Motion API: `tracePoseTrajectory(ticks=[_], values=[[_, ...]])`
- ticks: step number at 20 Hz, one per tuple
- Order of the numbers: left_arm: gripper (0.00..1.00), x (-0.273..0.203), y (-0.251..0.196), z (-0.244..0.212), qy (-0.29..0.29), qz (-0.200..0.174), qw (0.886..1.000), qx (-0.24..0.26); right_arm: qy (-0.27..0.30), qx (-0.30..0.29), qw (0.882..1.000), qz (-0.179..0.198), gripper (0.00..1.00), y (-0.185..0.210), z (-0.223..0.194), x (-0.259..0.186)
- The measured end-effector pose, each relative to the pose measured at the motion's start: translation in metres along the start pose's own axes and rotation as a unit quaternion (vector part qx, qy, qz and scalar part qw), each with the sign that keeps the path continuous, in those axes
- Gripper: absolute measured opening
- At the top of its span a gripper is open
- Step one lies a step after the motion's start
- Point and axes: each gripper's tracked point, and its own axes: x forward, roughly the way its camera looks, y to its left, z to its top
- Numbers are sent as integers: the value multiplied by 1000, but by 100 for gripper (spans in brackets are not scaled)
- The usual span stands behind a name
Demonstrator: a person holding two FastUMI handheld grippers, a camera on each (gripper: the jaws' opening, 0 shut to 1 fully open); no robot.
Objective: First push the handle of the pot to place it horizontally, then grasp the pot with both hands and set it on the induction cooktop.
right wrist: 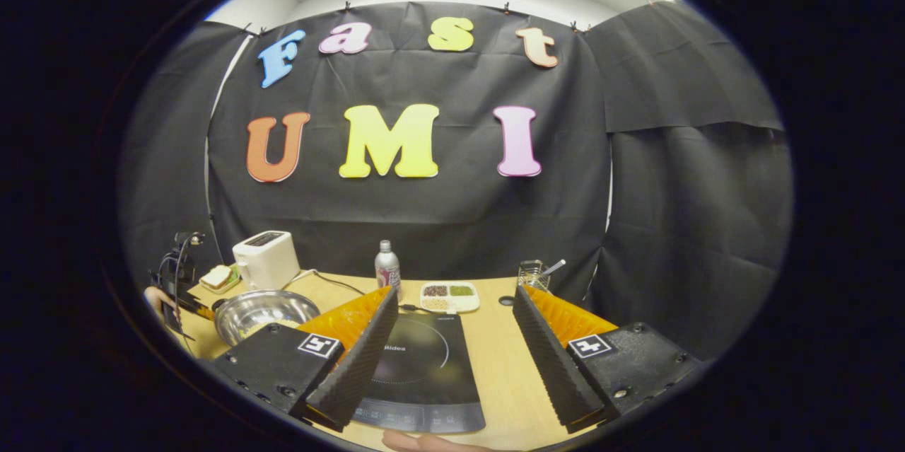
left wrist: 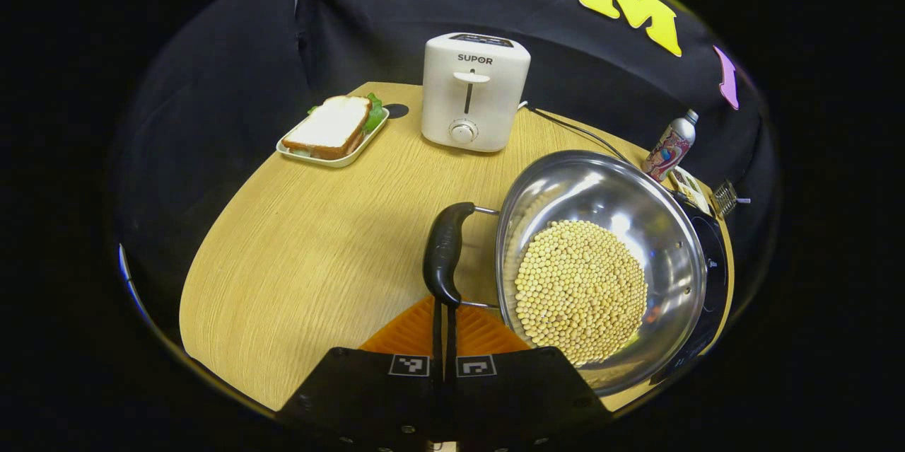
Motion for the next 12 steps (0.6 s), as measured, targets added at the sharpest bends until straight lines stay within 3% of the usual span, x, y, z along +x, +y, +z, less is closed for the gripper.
tracePoseTrajectory(ticks=[2,3,7,8,9,10,11,12], values=[[10,4,8,2,-1,9,1000,2,4,-1,1000,0,100,5,-3,1],[0,4,12,3,-3,13,1000,1,7,-1,1000,0,100,9,-5,1],[0,-4,10,5,-17,-1,1000,-11,17,-7,1000,8,100,30,-14,4],[13,-9,13,4,-22,1,1000,-9,19,-9,1000,10,100,35,-16,5],[15,-12,14,5,-28,-1,1000,-9,21,-10,1000,12,100,41,-18,7],[29,-15,14,6,-34,-2,999,-10,24,-12,1000,16,100,47,-21,9],[29,-17,17,5,-42,4,999,-11,27,-12,999,20,100,54,-24,11],[57,-19,22,3,-44,14,999,-9,31,-13,999,24,100,57,-28,13]])
